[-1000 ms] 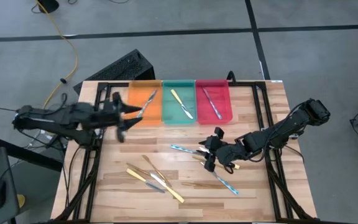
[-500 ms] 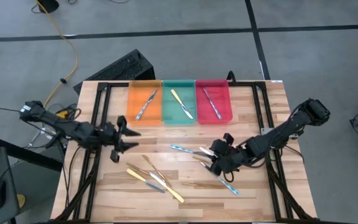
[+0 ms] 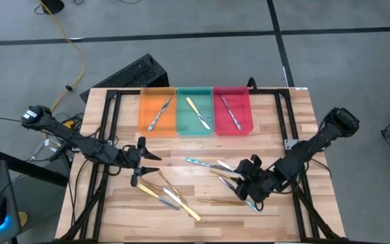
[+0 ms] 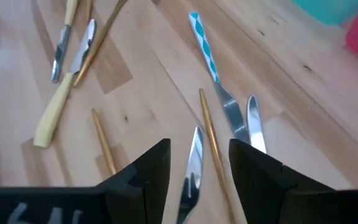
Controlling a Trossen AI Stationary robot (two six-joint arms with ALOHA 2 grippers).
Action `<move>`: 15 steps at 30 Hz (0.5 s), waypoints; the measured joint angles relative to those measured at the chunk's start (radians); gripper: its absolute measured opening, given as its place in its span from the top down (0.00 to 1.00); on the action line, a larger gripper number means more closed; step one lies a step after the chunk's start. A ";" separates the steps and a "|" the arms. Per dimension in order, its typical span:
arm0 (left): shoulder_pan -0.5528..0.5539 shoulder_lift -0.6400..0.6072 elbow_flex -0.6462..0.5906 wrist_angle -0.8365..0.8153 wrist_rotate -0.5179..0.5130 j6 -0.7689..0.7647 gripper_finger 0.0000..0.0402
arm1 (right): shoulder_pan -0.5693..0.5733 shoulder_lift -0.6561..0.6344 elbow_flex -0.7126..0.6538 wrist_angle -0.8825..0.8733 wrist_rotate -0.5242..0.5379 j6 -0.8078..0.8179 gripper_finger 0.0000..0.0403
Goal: Sort silverware by color (type)
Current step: Put the blue patterned table knife into the red bin
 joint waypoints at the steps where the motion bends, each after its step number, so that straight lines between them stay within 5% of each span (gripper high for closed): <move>1: 0.000 0.011 0.000 0.004 0.000 -0.003 0.58 | 0.007 0.005 0.000 0.001 0.011 0.008 0.54; 7: 0.000 0.045 0.001 0.094 0.000 -0.022 0.58 | 0.002 0.098 0.001 -0.048 0.037 0.068 0.54; 15: 0.000 0.019 0.001 0.196 0.017 0.017 0.58 | -0.005 0.298 0.001 0.023 -0.061 0.139 0.54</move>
